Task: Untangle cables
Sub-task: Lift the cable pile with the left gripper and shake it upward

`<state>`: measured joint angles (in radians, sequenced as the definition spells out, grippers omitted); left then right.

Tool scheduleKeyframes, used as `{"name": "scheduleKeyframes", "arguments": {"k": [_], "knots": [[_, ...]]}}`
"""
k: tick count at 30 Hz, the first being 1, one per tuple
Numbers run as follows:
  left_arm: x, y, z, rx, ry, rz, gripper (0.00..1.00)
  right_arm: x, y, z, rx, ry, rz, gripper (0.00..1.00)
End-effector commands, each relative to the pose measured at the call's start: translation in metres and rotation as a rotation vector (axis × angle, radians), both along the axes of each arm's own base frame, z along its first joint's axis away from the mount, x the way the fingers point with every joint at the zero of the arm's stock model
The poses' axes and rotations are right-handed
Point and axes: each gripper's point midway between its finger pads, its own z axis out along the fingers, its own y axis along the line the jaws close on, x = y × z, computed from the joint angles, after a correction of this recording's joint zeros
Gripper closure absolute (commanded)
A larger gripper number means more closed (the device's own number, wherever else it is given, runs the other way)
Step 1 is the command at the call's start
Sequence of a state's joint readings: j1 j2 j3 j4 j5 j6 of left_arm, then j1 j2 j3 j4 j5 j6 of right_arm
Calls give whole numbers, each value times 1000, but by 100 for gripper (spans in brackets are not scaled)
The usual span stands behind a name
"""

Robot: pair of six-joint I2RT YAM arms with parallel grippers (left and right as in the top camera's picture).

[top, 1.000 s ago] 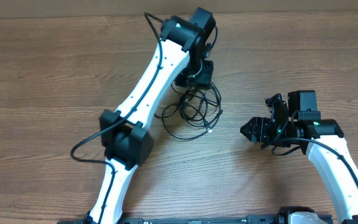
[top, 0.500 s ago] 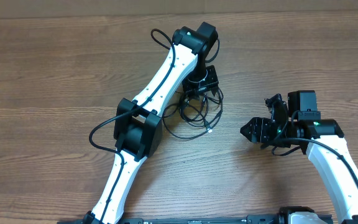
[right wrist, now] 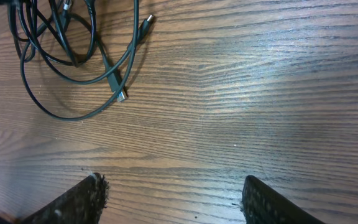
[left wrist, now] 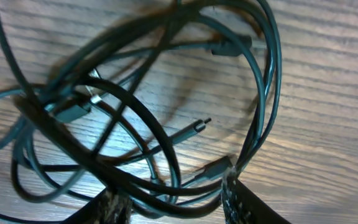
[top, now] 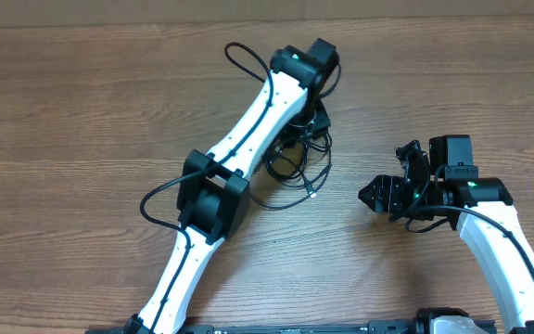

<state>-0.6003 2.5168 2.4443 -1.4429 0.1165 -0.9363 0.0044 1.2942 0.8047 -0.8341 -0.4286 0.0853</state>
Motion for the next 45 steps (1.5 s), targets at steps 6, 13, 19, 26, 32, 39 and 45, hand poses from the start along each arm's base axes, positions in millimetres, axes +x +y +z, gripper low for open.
{"name": "scheduleKeyframes", "arguments": {"k": [6, 13, 19, 26, 32, 39, 45], "knots": [[2, 10, -29, 103, 4, 20, 66, 1, -1, 3, -10, -10, 2, 32], [29, 15, -4, 89, -113, -93, 96, 1, -1, 3, -11, -11, 2, 32], [58, 23, 68, 66, -304, -178, 96, 1, -1, 3, -11, -11, 2, 32], [64, 26, 166, 18, -571, -380, 96, 1, -1, 3, -11, -11, 2, 32], [52, 61, 209, 154, -647, -402, 96, 1, -1, 3, -10, -10, 2, 32], [31, 54, 238, 64, -674, -483, 96, -2, -1, 2, -10, 2, 2, 32], [3, 73, 229, 113, -552, -504, 96, -2, -1, 2, -11, 4, 2, 32]]}}
